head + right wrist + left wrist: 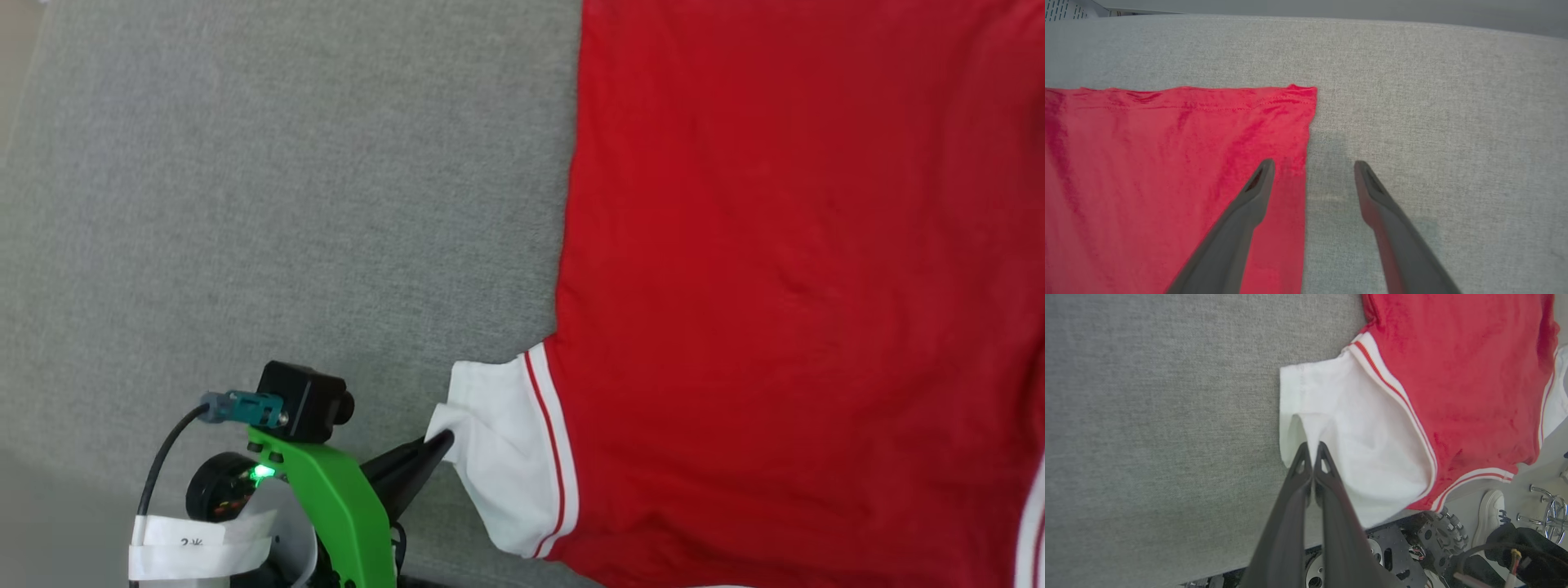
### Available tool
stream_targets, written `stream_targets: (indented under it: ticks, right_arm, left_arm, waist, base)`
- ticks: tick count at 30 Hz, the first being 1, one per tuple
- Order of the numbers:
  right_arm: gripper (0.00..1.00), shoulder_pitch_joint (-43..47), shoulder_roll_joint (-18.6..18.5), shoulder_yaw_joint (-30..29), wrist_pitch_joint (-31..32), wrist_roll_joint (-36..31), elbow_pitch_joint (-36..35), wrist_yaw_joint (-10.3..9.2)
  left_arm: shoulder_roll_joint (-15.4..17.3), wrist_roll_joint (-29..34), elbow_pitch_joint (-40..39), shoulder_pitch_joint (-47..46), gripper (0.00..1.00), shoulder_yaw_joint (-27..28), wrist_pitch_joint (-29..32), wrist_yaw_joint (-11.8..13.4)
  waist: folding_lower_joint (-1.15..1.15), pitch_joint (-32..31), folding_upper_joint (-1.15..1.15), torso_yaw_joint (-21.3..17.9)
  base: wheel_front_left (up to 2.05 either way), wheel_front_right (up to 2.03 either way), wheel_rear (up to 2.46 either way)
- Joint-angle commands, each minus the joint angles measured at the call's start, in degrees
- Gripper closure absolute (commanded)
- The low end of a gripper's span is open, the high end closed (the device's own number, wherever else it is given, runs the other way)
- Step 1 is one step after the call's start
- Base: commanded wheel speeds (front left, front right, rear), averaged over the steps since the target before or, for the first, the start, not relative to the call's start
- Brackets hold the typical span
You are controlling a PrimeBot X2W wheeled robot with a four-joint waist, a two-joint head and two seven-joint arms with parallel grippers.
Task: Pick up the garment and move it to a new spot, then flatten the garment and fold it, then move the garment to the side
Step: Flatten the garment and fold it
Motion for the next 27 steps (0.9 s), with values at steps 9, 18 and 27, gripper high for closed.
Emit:
stream_targets:
  ticks: [9,18,27]
  right_arm:
    - [0.00,-5.4,-1.3,3.0,-1.7,-3.3,7.4,-0.04]
    - [1.00,-3.7,-1.7,6.0,-0.6,-2.6,9.7,-0.04]
    - [1.00,-0.6,-2.6,6.4,-1.7,-2.8,9.3,-0.04]
  left_arm:
    - [-2.7,1.1,2.0,-3.1,1.00,-1.9,-1.4,-1.9]
    - [-4.1,0.9,3.9,-3.8,1.00,-2.9,-2.3,-2.8]
    - [-4.2,0.8,5.1,-3.9,1.00,-2.8,-2.6,-2.8]
  waist:
    - [-0.01,7.1,0.00,7.3]
    - [-0.01,7.5,0.00,8.3]
    - [-0.01,5.3,0.00,7.6]
  base:
    - [0.00,0.00,0.00]
    - [0.00,0.00,0.00]
    - [0.00,0.00,0.00]
